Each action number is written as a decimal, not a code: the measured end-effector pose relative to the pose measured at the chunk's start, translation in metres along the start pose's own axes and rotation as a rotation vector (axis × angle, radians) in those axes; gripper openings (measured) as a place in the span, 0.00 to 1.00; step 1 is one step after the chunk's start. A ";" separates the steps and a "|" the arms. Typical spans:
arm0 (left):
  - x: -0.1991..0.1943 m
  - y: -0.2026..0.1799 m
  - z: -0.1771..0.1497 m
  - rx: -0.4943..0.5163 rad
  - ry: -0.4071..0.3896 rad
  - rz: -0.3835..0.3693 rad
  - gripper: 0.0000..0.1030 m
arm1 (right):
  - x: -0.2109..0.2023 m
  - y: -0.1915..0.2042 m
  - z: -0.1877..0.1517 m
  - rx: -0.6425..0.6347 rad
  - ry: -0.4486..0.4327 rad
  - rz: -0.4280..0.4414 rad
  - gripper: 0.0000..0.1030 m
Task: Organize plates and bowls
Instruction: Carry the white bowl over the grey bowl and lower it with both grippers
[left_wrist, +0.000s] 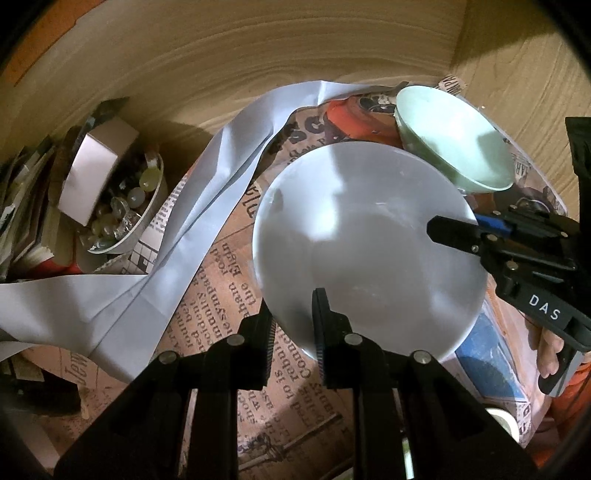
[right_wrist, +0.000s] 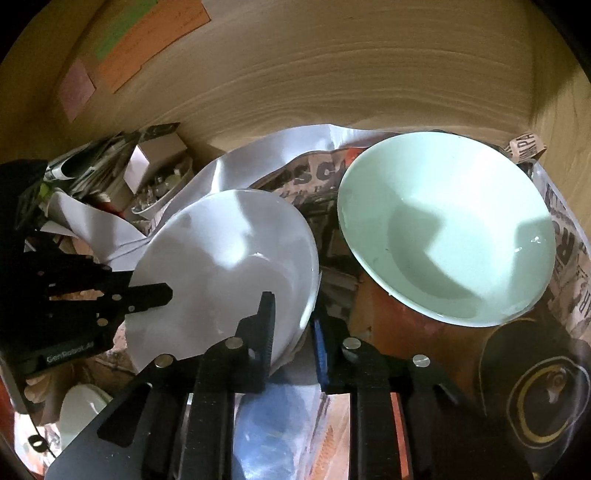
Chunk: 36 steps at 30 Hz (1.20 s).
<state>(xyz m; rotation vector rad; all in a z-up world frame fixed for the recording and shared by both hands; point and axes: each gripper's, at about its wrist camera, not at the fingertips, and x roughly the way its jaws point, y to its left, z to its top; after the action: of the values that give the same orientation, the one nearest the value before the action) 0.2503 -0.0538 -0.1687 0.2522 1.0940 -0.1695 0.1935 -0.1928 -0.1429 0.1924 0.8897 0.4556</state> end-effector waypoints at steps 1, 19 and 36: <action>-0.001 -0.001 -0.001 0.000 0.000 0.002 0.18 | -0.001 0.001 0.000 -0.003 -0.001 -0.005 0.16; -0.089 0.009 -0.038 -0.060 -0.190 0.008 0.18 | -0.060 0.043 -0.004 -0.061 -0.148 -0.003 0.16; -0.161 0.024 -0.103 -0.148 -0.356 0.049 0.18 | -0.100 0.105 -0.026 -0.124 -0.230 0.043 0.16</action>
<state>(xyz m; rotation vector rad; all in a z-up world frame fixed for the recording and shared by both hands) 0.0960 0.0001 -0.0674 0.1103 0.7419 -0.0843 0.0866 -0.1463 -0.0524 0.1474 0.6313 0.5162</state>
